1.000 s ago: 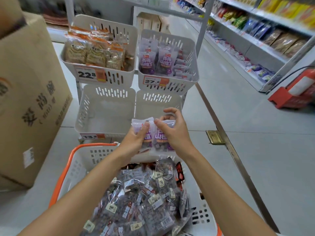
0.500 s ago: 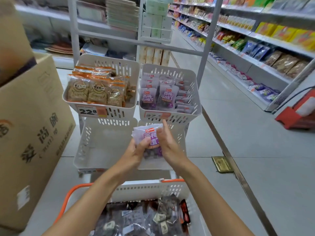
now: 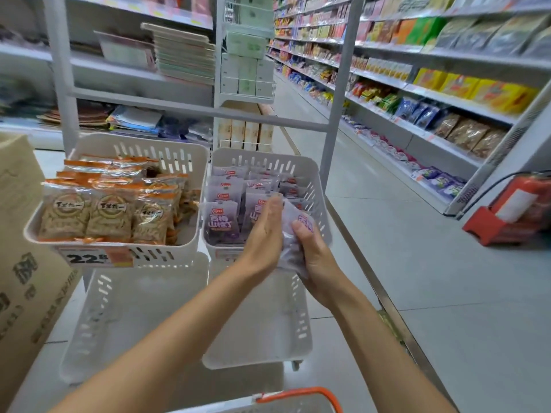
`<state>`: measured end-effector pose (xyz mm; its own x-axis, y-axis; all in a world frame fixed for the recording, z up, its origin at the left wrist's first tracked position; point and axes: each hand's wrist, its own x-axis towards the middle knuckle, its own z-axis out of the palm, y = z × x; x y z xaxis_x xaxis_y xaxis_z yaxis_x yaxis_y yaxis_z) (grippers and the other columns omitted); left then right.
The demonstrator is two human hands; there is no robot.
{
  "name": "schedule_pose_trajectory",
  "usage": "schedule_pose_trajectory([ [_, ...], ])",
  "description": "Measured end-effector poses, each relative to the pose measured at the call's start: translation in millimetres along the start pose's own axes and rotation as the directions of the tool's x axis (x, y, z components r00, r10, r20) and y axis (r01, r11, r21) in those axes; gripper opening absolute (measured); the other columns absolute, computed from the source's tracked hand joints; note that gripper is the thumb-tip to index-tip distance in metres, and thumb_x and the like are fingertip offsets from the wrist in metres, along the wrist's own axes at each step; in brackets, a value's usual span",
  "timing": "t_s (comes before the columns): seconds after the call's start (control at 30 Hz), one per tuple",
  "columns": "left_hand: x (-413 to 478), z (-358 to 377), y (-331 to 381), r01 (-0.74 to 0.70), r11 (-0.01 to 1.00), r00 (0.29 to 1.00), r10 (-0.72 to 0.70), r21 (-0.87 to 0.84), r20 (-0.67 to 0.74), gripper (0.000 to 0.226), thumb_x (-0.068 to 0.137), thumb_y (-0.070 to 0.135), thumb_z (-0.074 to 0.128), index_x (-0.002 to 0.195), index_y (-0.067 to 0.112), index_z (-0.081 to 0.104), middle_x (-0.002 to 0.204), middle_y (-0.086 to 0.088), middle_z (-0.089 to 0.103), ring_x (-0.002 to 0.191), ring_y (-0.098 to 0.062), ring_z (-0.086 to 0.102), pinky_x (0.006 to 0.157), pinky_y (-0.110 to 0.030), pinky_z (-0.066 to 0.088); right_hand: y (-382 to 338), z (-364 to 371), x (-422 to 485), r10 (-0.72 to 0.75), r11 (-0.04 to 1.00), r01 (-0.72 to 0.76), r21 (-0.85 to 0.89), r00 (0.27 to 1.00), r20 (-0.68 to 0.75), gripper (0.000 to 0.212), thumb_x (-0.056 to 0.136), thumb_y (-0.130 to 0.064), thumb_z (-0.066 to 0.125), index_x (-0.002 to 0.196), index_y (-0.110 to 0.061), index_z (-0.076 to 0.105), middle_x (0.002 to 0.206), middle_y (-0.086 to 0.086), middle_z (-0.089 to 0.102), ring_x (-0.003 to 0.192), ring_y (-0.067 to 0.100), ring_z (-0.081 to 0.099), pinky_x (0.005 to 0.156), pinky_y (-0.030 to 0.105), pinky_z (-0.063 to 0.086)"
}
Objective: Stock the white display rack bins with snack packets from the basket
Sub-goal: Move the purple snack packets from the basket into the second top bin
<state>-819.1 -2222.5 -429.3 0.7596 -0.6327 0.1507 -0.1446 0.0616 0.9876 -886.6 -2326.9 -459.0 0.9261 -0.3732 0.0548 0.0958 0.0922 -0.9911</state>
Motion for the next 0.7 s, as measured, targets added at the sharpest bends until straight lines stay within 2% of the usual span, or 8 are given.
schedule_pose_trajectory([
  [0.13, 23, 7, 1, 0.052, 0.973, 0.998, -0.058, -0.224, -0.017, 0.052, 0.104, 0.055, 0.017, 0.116, 0.029, 0.061, 0.112, 0.007, 0.071, 0.107, -0.005, 0.065, 0.096, -0.028, 0.051, 2, -20, 31, 0.011, 0.999, -0.011, -0.032, 1.000, 0.012, 0.070, 0.083, -0.052, 0.073, 0.138, -0.019, 0.047, 0.131, 0.032, 0.054, 0.119, 0.055, 0.051, 0.102, 0.065, 0.043],
  [0.17, 28, 6, -1, 0.039, 0.974, 0.999, -0.038, -0.222, 0.013, 0.058, 0.104, 0.057, 0.016, 0.124, 0.024, 0.059, 0.120, 0.000, 0.070, 0.114, -0.010, 0.064, 0.103, -0.034, 0.049, 0, -25, 37, -0.006, 1.000, 0.006, -0.027, 1.000, 0.016, 0.072, 0.083, -0.052, 0.073, 0.137, -0.012, 0.046, 0.130, 0.036, 0.051, 0.114, 0.058, 0.051, 0.101, 0.061, 0.045],
  [0.27, 46, -9, -8, -0.234, 0.929, 0.971, 0.240, 0.287, 0.014, 0.061, 0.101, 0.053, 0.032, 0.155, 0.024, 0.026, 0.161, 0.000, 0.028, 0.148, -0.015, 0.025, 0.120, -0.039, 0.020, -16, -44, 58, -0.060, 0.997, 0.055, -0.059, 0.994, -0.096, 0.077, 0.080, -0.054, 0.075, 0.128, -0.001, 0.045, 0.114, 0.042, 0.050, 0.093, 0.049, 0.050, 0.087, 0.054, 0.047],
  [0.37, 67, -43, -23, -0.355, 0.316, 0.857, 0.487, 0.880, 0.171, 0.065, 0.096, 0.052, 0.050, 0.153, 0.033, 0.027, 0.163, 0.001, 0.022, 0.151, -0.019, 0.014, 0.122, -0.044, 0.007, -30, -66, 81, -0.115, 0.985, 0.092, -0.143, 0.980, -0.161, 0.069, 0.083, -0.046, 0.075, 0.132, -0.008, 0.044, 0.110, 0.028, 0.063, 0.101, 0.046, 0.064, 0.091, 0.063, 0.051],
  [0.47, 77, -60, -37, -0.246, 0.004, 0.932, 0.275, 0.969, 0.235, 0.070, 0.092, 0.069, 0.037, 0.154, 0.039, 0.021, 0.164, -0.001, 0.017, 0.153, -0.026, 0.004, 0.119, -0.060, -0.003, -33, -66, 91, -0.074, 0.933, 0.055, -0.355, 0.996, -0.041, 0.057, 0.089, -0.029, 0.072, 0.134, -0.025, 0.037, 0.094, -0.001, 0.067, 0.083, 0.013, 0.070, 0.073, 0.029, 0.056],
  [0.53, 81, -59, -42, -0.219, 0.002, 0.946, 0.245, 0.976, 0.212, 0.067, 0.093, 0.066, 0.039, 0.151, 0.035, 0.027, 0.159, -0.002, 0.029, 0.151, -0.028, 0.012, 0.118, -0.063, 0.005, -20, -60, 88, -0.022, 0.894, 0.019, -0.449, 1.000, -0.002, 0.077, 0.088, -0.021, 0.073, 0.146, -0.036, 0.025, 0.119, -0.004, 0.059, 0.098, 0.009, 0.067, 0.072, 0.021, 0.057],
  [0.6, 80, -57, -43, -0.226, 0.050, 0.938, 0.282, 0.973, 0.203, 0.063, 0.092, 0.060, 0.049, 0.144, 0.025, 0.042, 0.152, -0.007, 0.040, 0.147, -0.032, 0.023, 0.114, -0.064, 0.019, -1, -62, 85, -0.077, 0.876, 0.051, -0.479, 0.996, -0.035, 0.089, 0.084, -0.024, 0.077, 0.151, -0.040, 0.020, 0.144, 0.000, 0.045, 0.118, 0.017, 0.060, 0.087, 0.030, 0.058],
  [0.7, 80, -58, -48, -0.254, 0.053, 0.907, 0.360, 0.966, 0.219, 0.058, 0.087, 0.056, 0.059, 0.128, 0.016, 0.055, 0.139, -0.011, 0.054, 0.139, -0.036, 0.038, 0.106, -0.065, 0.033, 7, -67, 79, -0.023, 0.844, 0.028, -0.536, 1.000, 0.016, 0.102, 0.073, -0.035, 0.085, 0.147, -0.048, 0.017, 0.148, -0.004, 0.036, 0.123, 0.018, 0.056, 0.094, 0.036, 0.056],
])
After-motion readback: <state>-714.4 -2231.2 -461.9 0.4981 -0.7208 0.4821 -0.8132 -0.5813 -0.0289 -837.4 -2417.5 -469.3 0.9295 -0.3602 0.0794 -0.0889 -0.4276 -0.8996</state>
